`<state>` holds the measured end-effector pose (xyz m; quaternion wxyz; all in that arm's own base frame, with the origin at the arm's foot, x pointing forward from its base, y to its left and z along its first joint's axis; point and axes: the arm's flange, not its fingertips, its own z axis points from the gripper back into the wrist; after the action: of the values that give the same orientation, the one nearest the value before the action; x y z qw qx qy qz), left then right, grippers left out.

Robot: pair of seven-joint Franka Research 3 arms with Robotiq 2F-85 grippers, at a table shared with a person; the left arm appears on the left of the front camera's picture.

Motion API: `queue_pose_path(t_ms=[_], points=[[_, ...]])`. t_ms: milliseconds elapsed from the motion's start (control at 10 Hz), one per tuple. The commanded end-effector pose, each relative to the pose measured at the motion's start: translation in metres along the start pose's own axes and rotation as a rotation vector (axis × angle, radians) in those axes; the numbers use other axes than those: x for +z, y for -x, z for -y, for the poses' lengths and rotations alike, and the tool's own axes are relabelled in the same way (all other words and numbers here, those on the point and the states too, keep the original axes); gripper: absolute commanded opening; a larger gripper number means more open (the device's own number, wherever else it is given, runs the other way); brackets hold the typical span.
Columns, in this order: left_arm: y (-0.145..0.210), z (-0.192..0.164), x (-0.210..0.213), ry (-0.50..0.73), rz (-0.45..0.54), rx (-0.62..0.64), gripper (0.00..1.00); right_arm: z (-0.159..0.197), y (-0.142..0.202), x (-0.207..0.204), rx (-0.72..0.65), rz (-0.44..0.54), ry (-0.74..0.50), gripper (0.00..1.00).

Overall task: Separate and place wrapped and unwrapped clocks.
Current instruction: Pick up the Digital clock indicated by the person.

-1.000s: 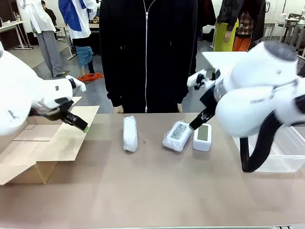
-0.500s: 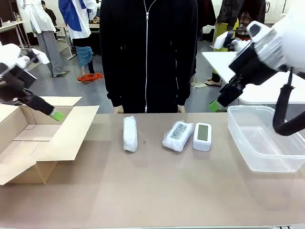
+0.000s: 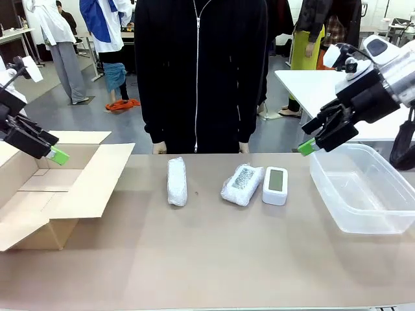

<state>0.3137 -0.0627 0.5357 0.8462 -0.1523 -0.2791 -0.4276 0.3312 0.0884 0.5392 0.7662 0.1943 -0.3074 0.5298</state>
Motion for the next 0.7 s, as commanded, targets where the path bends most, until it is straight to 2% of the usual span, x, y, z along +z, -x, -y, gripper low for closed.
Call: queue_pose_path(t_ms=[0,600], points=[[0.0015,-0.0006,0.0036,-0.005,0.002,0.014,1.0,0.009,0.0015,0.0061,-0.036,-0.013,-0.01,1.0],[0.0015,-0.0006,0.0036,-0.005,0.002,0.014,1.0,0.009,0.0015,0.0061,-0.036,-0.013,-0.01,1.0]])
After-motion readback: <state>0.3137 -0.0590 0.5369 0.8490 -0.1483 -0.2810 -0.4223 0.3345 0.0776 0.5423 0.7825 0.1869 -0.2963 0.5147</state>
